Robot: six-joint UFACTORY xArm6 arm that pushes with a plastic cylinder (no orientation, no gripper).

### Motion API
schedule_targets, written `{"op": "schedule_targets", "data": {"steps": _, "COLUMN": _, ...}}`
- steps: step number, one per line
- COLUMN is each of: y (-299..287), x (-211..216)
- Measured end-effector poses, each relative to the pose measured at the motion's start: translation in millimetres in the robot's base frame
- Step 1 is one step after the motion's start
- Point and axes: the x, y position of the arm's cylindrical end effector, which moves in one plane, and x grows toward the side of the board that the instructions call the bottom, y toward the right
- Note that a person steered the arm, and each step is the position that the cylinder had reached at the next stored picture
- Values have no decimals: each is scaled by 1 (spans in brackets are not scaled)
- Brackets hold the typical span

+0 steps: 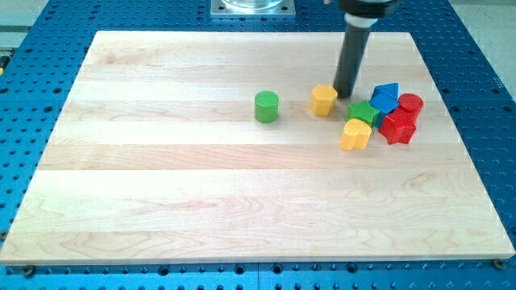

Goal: Move the red circle below the blue triangle

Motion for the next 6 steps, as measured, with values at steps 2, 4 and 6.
{"op": "schedule_targets", "data": {"steps": 2, "y": 156, "x": 77}}
{"op": "schedule_targets", "data": {"steps": 4, "y": 117, "x": 83}}
{"op": "schedule_targets", "data": {"steps": 6, "y": 39, "x": 75}}
